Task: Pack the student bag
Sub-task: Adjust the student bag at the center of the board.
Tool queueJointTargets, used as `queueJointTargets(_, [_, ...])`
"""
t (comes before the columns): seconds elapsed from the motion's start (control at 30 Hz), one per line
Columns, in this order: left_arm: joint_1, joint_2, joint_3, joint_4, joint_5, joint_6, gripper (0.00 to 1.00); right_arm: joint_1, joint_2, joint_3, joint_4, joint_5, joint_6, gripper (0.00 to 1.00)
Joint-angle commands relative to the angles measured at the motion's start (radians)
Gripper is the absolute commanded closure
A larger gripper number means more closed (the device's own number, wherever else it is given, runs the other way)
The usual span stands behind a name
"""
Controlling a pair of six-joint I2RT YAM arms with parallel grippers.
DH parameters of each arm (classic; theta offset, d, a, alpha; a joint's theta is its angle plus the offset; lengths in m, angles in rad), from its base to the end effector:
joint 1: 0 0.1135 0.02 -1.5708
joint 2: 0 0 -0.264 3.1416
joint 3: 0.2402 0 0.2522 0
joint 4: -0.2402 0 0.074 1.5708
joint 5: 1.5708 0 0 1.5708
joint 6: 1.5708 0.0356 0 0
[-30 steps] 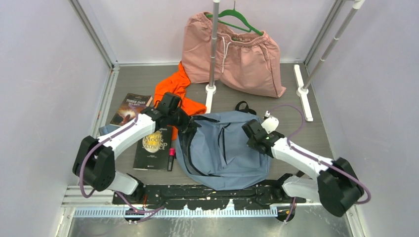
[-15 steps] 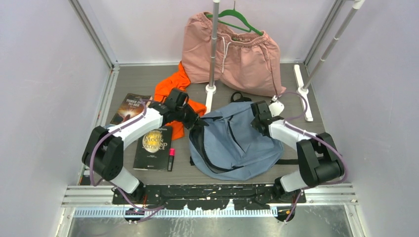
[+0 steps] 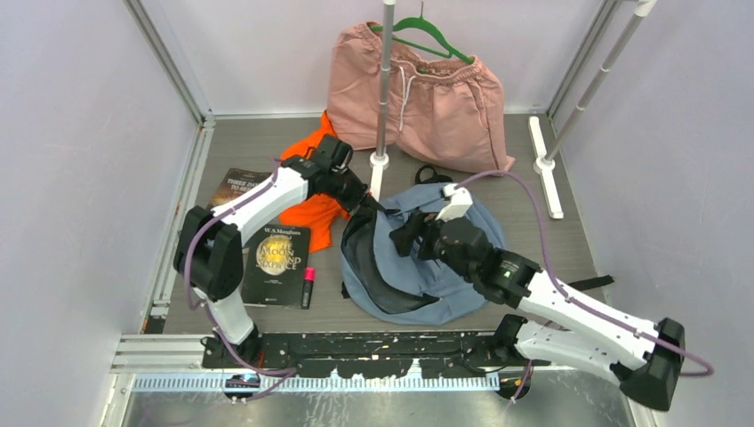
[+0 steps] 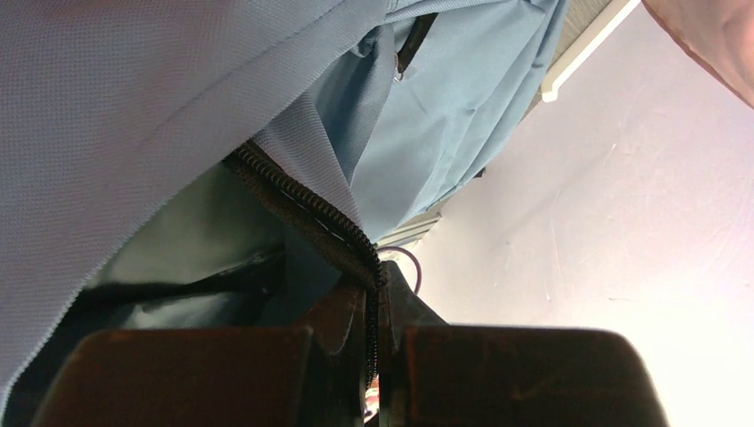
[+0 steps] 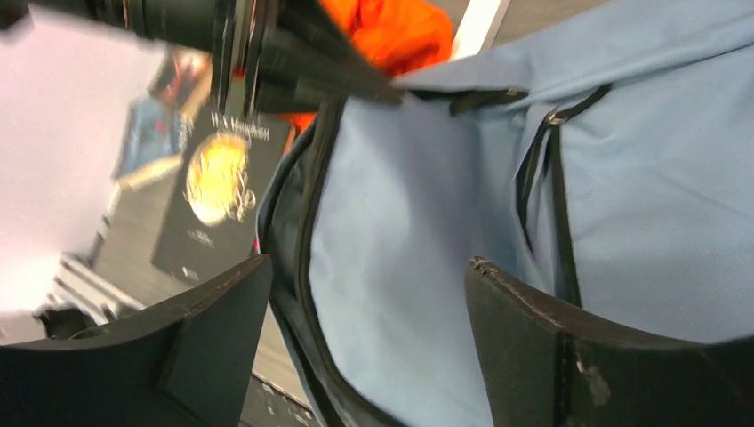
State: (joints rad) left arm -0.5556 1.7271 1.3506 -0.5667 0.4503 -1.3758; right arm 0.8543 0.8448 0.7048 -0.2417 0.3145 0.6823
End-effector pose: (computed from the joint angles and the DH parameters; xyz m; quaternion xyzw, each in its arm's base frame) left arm 0.3089 -0.2100 0.2542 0.3065 -0.8778 0.3683 0.0035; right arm 0.1369 0.1404 0.2960 0.0171 0.8227 0.2912 0.4880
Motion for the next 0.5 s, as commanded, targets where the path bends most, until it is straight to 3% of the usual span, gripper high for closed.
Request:
queueJointTargets(0.0, [0.006,0.031,0.171,-0.239,0.023,0.037,1.00,0.167,0.113,0.127,-0.144,0.198,-0.084,0.12])
queueJointTargets(0.1, [-0.001,0.002,0.170,-0.223,0.010,0.021,1.00,0.255,0.259,0.250,-0.236,0.311,-0.083,0.05])
queueJointTargets(0.2, [-0.003,-0.034,0.150,-0.201,-0.015,-0.002,1.00,0.364,0.329,0.292,-0.201,0.453,-0.110,0.01])
queueJointTargets(0.33, [-0.003,-0.047,0.142,-0.204,-0.022,0.000,1.00,0.417,0.403,0.321,-0.144,0.496,-0.171,0.00])
queueJointTargets(0.47, [-0.003,-0.047,0.141,-0.205,-0.003,-0.001,1.00,0.451,0.535,0.392,-0.234,0.640,-0.162,0.00])
